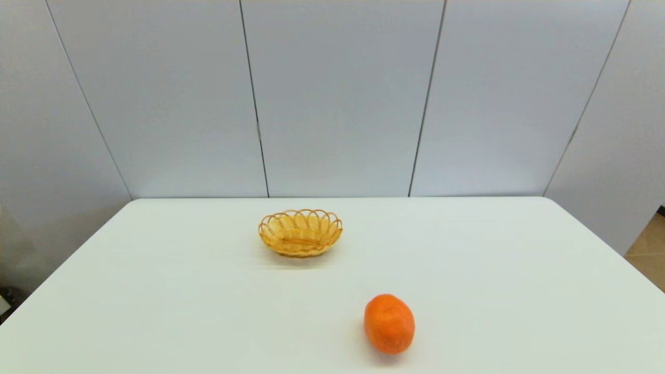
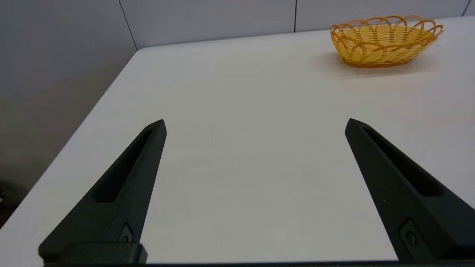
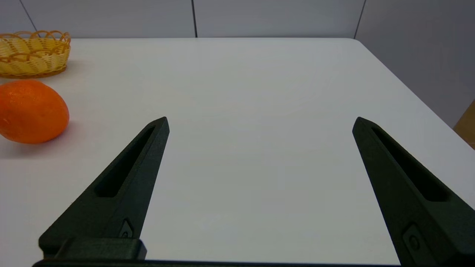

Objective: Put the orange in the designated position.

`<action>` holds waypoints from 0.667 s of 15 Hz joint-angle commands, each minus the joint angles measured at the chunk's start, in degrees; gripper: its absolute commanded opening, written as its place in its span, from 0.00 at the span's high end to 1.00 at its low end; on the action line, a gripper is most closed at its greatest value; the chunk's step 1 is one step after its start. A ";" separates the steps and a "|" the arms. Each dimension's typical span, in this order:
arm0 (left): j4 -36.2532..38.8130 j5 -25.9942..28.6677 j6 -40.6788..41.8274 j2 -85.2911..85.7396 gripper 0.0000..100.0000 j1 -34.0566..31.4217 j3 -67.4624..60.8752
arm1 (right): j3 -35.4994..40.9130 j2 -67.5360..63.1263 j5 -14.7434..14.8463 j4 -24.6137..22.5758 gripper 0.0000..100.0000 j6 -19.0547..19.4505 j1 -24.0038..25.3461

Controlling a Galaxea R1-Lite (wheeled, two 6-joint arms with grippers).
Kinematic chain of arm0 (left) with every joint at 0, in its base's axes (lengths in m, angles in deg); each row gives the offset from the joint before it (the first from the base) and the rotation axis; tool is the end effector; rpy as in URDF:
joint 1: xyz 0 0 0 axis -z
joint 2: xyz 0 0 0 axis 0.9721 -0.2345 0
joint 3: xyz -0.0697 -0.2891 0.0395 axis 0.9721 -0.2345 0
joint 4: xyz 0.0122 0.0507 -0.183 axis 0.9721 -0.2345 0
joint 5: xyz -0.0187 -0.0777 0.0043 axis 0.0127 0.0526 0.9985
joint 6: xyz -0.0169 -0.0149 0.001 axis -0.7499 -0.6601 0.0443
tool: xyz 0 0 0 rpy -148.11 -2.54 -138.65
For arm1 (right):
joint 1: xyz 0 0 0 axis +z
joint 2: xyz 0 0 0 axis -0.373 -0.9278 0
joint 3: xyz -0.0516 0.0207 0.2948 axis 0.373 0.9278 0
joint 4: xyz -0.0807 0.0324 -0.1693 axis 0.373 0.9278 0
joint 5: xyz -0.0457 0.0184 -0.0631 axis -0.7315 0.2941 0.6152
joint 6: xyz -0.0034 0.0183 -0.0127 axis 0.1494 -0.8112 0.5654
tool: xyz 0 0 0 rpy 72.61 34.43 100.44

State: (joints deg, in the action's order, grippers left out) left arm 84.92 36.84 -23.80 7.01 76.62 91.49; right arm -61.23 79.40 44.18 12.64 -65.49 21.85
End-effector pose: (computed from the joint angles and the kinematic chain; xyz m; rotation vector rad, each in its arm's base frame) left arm -0.0241 -0.0007 0.0821 0.1102 -0.0074 -0.0341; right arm -0.0228 0.0000 0.0753 -0.0023 -0.0003 -0.0009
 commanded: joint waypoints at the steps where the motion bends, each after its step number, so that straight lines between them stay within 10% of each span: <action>1: -0.06 0.05 0.03 -6.57 0.00 -0.01 5.43 | 0.00 0.01 0.00 -0.05 0.00 0.04 0.05; 10: 0.03 2.43 8.11 -36.37 0.00 2.19 30.48 | 0.00 0.01 0.00 -0.05 0.00 0.04 -0.04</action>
State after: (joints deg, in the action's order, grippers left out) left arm 84.97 38.20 -17.62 -16.25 76.88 113.70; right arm -61.23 79.40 44.18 12.67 -65.47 21.85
